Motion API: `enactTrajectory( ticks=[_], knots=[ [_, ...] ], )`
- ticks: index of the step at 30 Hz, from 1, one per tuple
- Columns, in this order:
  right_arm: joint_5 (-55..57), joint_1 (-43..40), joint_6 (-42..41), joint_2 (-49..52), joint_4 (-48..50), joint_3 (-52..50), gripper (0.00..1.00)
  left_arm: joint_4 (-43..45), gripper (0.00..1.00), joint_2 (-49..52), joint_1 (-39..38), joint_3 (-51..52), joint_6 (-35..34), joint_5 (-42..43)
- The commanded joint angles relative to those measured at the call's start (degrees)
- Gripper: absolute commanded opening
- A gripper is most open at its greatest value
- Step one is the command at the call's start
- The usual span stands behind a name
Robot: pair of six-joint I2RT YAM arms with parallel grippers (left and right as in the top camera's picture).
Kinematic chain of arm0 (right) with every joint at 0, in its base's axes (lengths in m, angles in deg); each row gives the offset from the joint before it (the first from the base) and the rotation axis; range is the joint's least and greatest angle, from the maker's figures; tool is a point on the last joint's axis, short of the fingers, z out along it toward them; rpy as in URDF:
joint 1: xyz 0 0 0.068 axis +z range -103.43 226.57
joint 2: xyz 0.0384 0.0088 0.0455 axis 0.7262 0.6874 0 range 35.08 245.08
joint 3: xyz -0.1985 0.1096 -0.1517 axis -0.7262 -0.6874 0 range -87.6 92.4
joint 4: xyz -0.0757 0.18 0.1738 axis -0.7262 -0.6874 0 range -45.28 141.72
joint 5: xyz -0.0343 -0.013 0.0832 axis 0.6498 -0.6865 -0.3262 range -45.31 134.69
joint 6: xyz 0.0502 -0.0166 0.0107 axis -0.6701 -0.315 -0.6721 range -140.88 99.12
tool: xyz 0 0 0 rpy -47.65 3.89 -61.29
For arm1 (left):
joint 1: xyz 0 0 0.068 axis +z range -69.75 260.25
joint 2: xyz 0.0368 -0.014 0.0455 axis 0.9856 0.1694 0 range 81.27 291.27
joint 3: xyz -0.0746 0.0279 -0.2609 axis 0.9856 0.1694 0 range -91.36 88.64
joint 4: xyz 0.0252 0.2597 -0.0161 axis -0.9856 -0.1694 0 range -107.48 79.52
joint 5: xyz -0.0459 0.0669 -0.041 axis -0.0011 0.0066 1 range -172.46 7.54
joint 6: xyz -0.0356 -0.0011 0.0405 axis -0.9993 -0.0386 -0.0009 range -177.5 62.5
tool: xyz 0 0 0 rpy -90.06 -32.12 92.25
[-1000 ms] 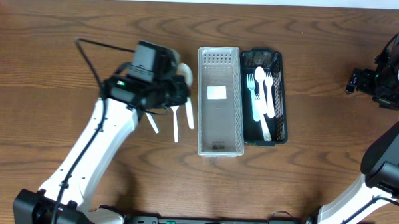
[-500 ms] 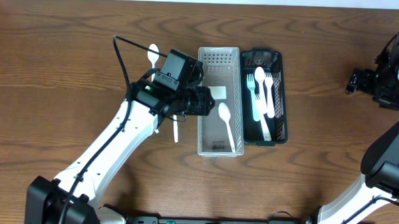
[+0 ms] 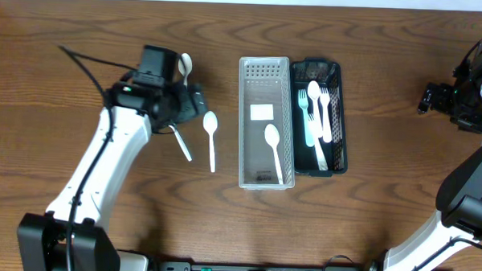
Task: Pack container
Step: 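Move the left gripper back over the middle white spoon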
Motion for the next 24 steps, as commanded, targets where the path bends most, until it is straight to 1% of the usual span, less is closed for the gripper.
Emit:
enactTrajectory(
  ticks=[1, 6, 9, 24],
  knots=[
    [0.07, -0.35, 0.66, -0.26, 0.13, -0.04, 0.99, -0.50, 0.98, 4.04, 2.86, -0.50, -1.55, -3.43],
    [0.04, -0.35, 0.66, -0.24, 0.13, -0.04, 0.99, -0.79, 0.98, 10.84, 3.61, -0.50, -1.77, -3.43],
    [0.04, -0.35, 0.66, -0.24, 0.13, -0.04, 0.99, -1.79, 0.98, 13.77, 3.61, -0.50, -3.34, -3.43],
    [0.04, -0.35, 0.66, -0.26, 0.11, -0.04, 0.99, -1.33, 0.98, 20.87, 3.61, -0.50, -4.22, -4.52]
  ],
)
